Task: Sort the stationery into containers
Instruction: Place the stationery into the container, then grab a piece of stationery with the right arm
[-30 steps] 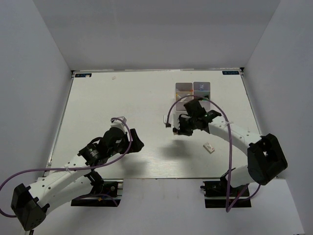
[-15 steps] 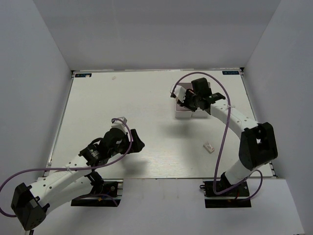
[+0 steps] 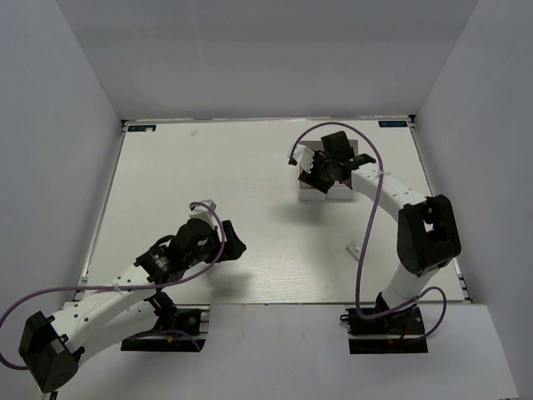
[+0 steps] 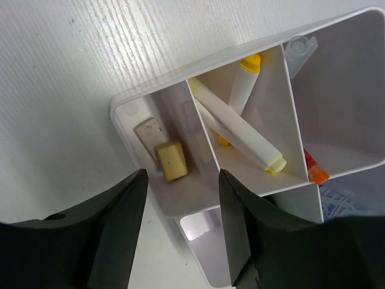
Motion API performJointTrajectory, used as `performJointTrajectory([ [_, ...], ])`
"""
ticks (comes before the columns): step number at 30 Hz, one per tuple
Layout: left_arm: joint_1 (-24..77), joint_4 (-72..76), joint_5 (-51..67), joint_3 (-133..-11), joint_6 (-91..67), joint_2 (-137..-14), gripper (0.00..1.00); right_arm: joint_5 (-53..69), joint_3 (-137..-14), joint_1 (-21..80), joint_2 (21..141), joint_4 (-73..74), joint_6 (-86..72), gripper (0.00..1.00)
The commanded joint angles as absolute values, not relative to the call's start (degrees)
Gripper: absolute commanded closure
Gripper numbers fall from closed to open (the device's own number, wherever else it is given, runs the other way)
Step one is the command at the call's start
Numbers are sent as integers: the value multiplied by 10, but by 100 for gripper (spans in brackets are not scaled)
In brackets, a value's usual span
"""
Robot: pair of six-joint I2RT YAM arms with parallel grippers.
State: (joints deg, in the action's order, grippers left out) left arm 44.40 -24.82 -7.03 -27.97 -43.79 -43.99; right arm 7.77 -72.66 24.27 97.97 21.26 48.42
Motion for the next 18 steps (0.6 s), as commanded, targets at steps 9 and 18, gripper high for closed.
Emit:
performJointTrajectory([
  [9, 446, -227, -61, -278, -441, -442, 1, 109, -737, 216, 886, 263, 441, 73],
  [18, 446, -197, -45, -265, -441, -467, 1, 134, -550, 198, 738, 399, 382, 62],
])
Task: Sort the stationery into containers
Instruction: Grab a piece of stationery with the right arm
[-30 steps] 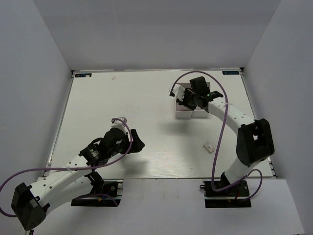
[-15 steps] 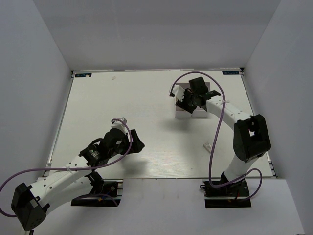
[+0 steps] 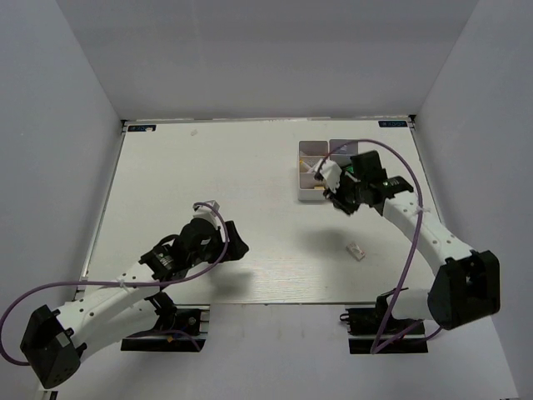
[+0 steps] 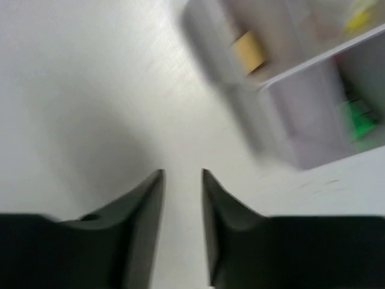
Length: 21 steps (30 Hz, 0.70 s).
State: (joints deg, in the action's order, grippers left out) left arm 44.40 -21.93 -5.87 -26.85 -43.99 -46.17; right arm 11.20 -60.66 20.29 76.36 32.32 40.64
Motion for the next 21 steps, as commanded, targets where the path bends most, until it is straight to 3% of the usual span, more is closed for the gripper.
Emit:
performJointTrajectory([
  [1, 446, -197, -45, -265, -441, -472, 1, 137, -539, 193, 730, 405, 382, 55],
  [2, 446, -191, -45, -265, -436, -477, 1, 142, -528, 192, 722, 417, 380, 44],
  [6, 446, -185, -40, -265, -436, -483, 1, 147, -475, 185, 697, 441, 374, 27],
  [21, 446, -200, -40, -255, -442, -453, 1, 34, -381, 165, 766, 327, 353, 28],
])
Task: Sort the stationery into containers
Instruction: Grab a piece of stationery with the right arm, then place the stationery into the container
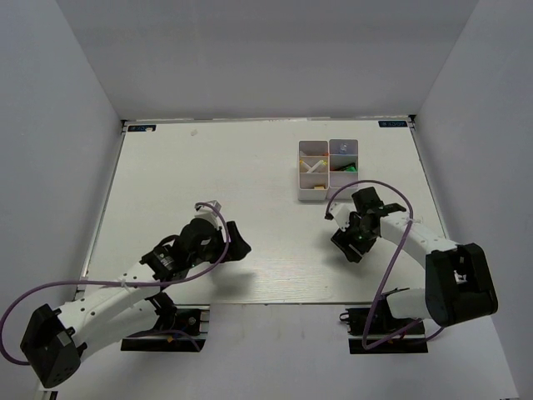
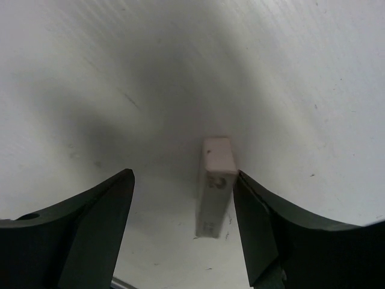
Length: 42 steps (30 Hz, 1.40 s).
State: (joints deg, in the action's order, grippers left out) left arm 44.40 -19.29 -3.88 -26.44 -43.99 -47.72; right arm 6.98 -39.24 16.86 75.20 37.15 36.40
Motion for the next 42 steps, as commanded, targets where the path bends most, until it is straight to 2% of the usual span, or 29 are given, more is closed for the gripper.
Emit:
performJointTrajectory([
  [1, 446, -200, -40, -249, -442, -453, 1, 31, -376, 163, 768, 314, 349, 28],
  [5, 446, -205, -40, -243, -453, -440, 1, 26, -367, 165, 792, 292, 351, 30],
  [8, 446, -205, -40, -243, -453, -440, 1, 32, -363, 163, 801, 287, 352, 39],
  [9, 446, -205, -40, -249, -453, -446, 1, 33, -363, 163, 796, 290, 356, 46],
  [12, 446, -210, -46, -249, -453, -446, 1, 34, -370, 163, 771, 310, 366, 60],
  [13, 446, -210, -46, -249, -453, -446, 1, 36, -372, 162, 765, 322, 375, 71],
  [15, 446, -203, -46, -249, -453, -446, 1, 37, -382, 159, 737, 333, 382, 82],
  [16, 446, -203, -46, -244, -453, -446, 1, 36, -385, 157, 730, 337, 391, 92],
  [18, 446, -197, -46, -243, -453, -446, 1, 40, -400, 159, 709, 352, 397, 98],
  [25, 446, -174, -34, -243, -447, -469, 1, 90, -513, 152, 710, 330, 403, 100],
  [30, 446, -174, -29, -243, -437, -469, 1, 104, -580, 147, 779, 261, 423, 100],
  [42, 446, -192, -40, -243, -448, -449, 1, 96, -722, 134, 922, 237, 467, 100],
])
